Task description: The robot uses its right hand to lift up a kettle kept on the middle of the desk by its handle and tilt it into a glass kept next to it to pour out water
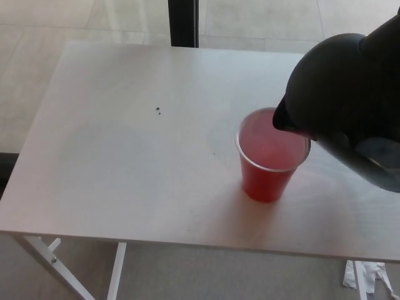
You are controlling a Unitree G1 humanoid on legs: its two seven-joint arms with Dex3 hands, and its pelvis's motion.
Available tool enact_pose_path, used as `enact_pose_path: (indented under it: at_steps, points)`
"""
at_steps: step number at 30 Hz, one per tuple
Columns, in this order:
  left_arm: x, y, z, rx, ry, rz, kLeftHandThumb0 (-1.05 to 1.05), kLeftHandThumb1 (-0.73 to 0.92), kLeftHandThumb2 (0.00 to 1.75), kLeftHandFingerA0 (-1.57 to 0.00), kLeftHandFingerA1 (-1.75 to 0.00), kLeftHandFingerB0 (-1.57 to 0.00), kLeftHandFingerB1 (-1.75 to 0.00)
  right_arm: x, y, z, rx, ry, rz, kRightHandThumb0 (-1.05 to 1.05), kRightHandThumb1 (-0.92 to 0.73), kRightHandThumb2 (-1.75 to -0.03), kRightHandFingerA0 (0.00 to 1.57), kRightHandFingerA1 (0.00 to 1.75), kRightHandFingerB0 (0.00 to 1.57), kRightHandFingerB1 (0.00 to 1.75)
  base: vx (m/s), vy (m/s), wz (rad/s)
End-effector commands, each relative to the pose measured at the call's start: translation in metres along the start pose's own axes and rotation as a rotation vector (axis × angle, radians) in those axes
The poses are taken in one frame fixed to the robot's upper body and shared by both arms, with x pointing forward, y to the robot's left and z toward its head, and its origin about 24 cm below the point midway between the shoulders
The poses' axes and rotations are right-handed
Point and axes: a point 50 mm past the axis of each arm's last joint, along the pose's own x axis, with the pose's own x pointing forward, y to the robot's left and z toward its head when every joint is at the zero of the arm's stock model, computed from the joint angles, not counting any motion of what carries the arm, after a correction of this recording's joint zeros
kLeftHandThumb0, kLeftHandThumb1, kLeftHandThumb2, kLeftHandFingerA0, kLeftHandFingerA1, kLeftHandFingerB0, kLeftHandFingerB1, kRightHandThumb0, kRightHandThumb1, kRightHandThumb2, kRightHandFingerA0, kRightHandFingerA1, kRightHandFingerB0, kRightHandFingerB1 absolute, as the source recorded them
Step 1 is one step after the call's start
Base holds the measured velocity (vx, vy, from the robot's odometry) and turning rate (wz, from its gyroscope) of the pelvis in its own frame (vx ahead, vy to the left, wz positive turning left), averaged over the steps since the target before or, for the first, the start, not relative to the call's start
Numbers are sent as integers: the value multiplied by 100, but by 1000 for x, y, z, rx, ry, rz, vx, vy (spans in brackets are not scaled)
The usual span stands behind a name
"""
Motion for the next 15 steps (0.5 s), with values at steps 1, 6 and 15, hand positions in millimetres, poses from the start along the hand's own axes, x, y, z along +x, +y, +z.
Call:
enact_pose_path:
  at_steps: [1, 6, 15]
  points:
    - [0, 5, 6, 13, -6, 1, -92, 81, 117, -45, -58, -29, -51, 8, -5, 18, -43, -28, 30, -21, -46, -119, 119, 143, 98, 129, 0, 0, 0]
    - [1, 4, 7, 2, 0, 0, -94, 81, 118, -46, -58, -30, -50, 18, -4, 28, -112, -37, 46, -15, -55, -105, 86, 173, 81, 128, 0, 0, 0]
    - [3, 4, 13, 12, -16, 2, -91, 92, 73, -53, -52, -35, -39, 25, 1, 42, -201, -131, 108, -17, -47, -121, 89, 175, 76, 166, 0, 0, 0]
